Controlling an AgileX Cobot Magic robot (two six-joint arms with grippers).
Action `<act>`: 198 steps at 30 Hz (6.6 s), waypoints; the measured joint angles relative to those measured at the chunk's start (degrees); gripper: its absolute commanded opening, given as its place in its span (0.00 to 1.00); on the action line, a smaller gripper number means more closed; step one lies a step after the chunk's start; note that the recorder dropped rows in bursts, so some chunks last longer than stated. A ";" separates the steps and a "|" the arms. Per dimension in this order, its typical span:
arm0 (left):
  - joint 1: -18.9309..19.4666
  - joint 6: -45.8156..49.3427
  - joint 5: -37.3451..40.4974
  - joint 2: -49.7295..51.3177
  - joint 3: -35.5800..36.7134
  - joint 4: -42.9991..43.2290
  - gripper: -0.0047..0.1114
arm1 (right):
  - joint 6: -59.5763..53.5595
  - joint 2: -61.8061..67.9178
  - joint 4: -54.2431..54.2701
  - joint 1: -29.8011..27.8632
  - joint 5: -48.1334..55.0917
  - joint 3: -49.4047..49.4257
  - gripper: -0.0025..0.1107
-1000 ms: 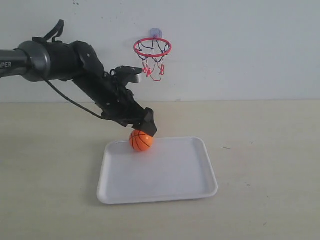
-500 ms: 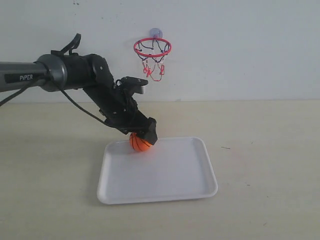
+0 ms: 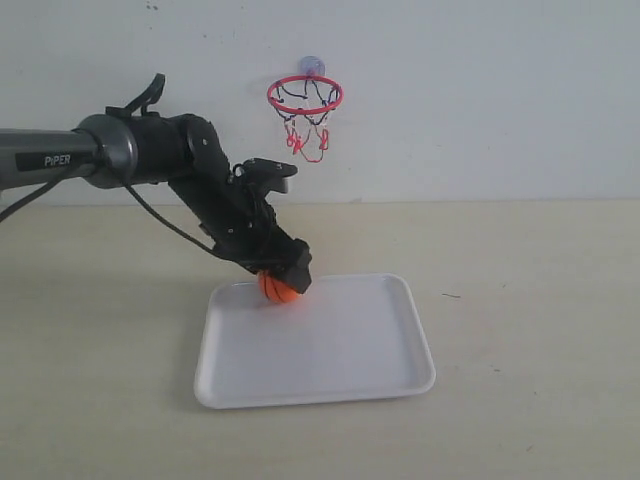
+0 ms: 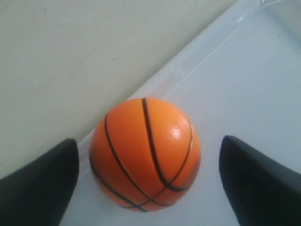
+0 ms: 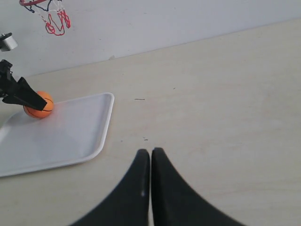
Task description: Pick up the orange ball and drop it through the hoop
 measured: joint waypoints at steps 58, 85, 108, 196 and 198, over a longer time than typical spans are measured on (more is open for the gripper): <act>10.91 29.20 -2.13 4.86 -32.30 -46.79 0.08 | 0.00 0.00 0.00 0.00 0.00 0.00 0.02; 8.43 32.77 -10.68 7.73 -32.53 -51.04 0.50 | 0.00 0.00 0.00 0.00 0.00 0.00 0.02; 9.75 31.22 -10.76 7.73 -32.53 -52.15 0.66 | 0.00 0.00 0.00 0.00 0.00 0.00 0.02; 18.01 53.45 18.50 -66.96 84.97 -77.06 0.08 | 0.00 0.00 0.00 0.00 0.00 0.00 0.02; 18.01 54.75 12.73 -78.19 84.97 -75.90 0.08 | 0.00 0.00 0.00 0.00 0.00 0.00 0.02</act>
